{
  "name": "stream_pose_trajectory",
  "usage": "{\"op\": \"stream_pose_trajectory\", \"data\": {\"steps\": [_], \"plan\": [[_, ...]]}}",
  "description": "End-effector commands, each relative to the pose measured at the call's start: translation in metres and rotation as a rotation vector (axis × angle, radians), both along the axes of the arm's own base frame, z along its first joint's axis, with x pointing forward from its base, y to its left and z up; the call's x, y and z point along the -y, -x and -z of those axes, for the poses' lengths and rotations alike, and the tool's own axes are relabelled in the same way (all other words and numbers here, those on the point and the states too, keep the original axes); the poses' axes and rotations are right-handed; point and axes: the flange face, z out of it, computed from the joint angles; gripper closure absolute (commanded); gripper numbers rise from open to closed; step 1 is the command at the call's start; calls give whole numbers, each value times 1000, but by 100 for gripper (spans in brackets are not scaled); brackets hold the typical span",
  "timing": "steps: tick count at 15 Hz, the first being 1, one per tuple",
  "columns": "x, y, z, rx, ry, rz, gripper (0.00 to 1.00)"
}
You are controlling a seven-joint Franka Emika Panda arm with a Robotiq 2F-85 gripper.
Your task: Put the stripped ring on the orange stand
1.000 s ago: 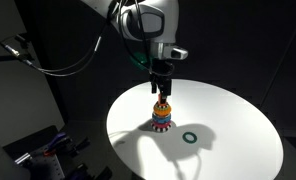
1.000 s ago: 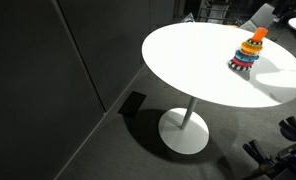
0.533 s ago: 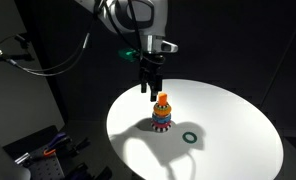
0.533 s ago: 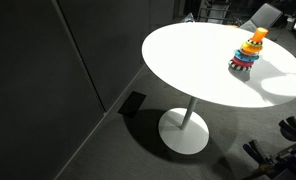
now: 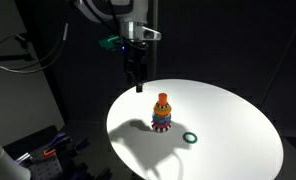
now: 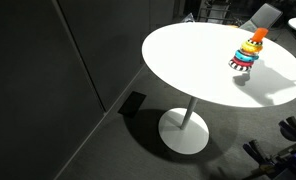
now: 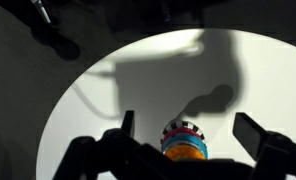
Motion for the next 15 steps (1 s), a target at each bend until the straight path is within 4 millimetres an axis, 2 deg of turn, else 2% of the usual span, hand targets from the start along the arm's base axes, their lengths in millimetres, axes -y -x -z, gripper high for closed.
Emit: {"op": "stream_pose_trajectory", "data": {"steps": [1, 6, 8, 15], "plan": [[-9, 24, -20, 42, -10, -46, 0], [-16, 38, -31, 66, -4, -54, 0], [-14, 31, -27, 54, -3, -38, 0], [-15, 31, -24, 46, -4, -39, 0]]}}
